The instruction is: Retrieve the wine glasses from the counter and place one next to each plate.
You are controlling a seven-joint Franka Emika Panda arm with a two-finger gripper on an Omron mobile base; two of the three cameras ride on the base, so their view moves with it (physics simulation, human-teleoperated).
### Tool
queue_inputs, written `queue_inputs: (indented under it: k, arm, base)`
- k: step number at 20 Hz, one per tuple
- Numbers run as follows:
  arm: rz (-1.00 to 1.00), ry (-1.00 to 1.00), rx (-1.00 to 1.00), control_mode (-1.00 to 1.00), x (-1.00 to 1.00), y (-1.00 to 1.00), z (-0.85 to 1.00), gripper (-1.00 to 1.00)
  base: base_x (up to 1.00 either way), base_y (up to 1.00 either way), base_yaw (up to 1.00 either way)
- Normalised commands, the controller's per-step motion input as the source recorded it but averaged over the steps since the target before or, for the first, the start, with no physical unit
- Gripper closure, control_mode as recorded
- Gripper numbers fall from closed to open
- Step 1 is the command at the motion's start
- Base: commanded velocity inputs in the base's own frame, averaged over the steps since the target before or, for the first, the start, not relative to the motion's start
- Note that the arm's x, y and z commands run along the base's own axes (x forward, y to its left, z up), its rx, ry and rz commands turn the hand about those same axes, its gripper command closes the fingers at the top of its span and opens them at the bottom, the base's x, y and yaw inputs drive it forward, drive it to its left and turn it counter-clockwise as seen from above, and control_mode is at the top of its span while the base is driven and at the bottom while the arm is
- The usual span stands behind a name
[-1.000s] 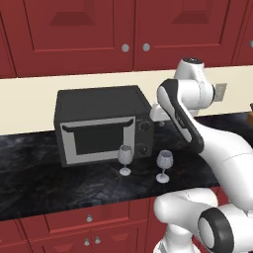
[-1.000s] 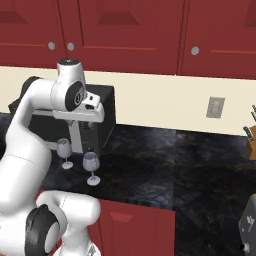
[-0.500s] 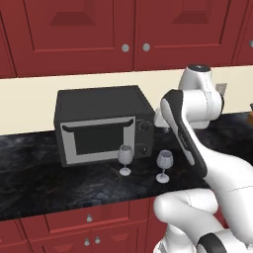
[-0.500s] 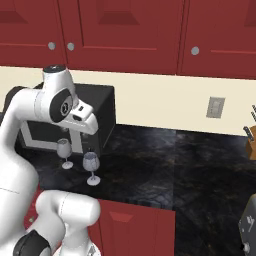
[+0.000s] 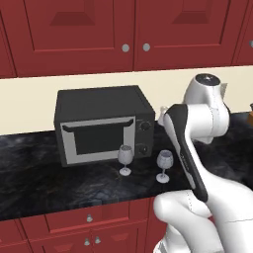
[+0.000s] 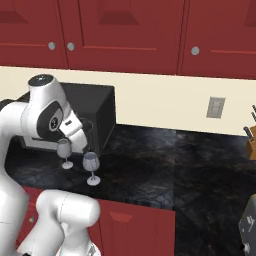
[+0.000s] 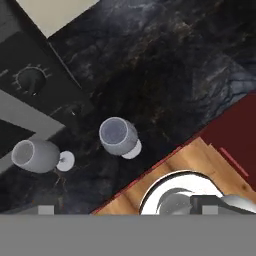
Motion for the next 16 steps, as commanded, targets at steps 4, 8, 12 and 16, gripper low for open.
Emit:
queue_inputs:
  k: [4, 8, 12, 16]
  arm:
    - [-0.47, -0.05, 0.22, -1.00, -0.02, 0.00, 0.00, -1.00]
    - [-0.24, -0.02, 0.42, -1.00, -0.03, -0.05, 0.00, -1.00]
    - [-0.04, 0.00, 0.63, -1.00, 0.14, -0.24, -0.27, -1.00]
    - [0.00, 0.00, 0.62, -1.00, 0.12, -0.19, -0.25, -1.00]
  base:
    - [0.00, 0.00, 0.00]
    - [0.00, 0.00, 0.00]
    - [0.00, 0.00, 0.00]
    - [0.00, 0.00, 0.00]
